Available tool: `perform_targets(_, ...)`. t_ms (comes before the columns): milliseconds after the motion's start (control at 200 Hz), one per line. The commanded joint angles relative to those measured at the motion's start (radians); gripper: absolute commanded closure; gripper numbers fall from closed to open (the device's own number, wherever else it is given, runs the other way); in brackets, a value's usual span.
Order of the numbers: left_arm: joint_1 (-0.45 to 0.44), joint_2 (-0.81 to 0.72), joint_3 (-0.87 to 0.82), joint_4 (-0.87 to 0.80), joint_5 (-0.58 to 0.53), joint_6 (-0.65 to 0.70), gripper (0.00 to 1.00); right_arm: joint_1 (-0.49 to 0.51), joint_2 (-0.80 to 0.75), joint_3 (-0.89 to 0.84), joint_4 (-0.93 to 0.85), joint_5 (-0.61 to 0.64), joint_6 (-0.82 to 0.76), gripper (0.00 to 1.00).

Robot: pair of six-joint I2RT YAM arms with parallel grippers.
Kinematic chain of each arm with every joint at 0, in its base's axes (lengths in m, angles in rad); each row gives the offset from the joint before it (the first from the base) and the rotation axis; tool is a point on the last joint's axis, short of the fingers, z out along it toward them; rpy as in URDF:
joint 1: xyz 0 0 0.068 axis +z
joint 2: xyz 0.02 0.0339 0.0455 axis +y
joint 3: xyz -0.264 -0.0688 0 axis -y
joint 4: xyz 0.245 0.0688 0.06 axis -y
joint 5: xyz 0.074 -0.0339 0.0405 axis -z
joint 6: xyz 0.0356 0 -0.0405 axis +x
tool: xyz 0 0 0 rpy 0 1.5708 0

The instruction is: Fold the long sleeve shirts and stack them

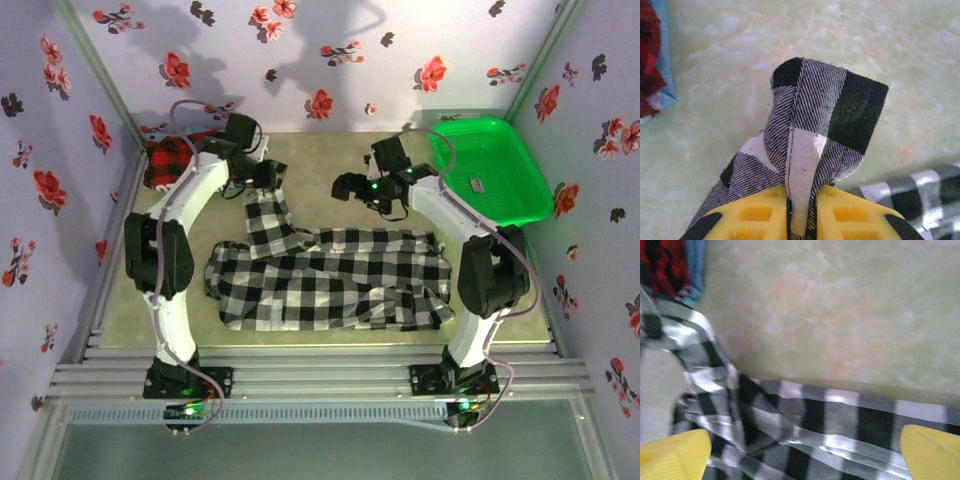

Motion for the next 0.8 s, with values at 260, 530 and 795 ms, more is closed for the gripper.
perform_targets(260,-0.137,-0.356,-0.413,0.122,0.144,-0.118,0.81,0.064,-0.052,-0.111,0.285,-0.206,0.477,0.07)
perform_targets(530,-0.319,-0.481,-0.587,0.21,0.199,-0.27,0.81,0.088,-0.29,-0.32,0.148,-0.037,0.486,0.08)
perform_targets(795,-0.463,-0.459,-0.638,0.505,0.313,-0.535,0.81,0.046,-0.646,-0.521,-0.073,0.221,0.489,0.06)
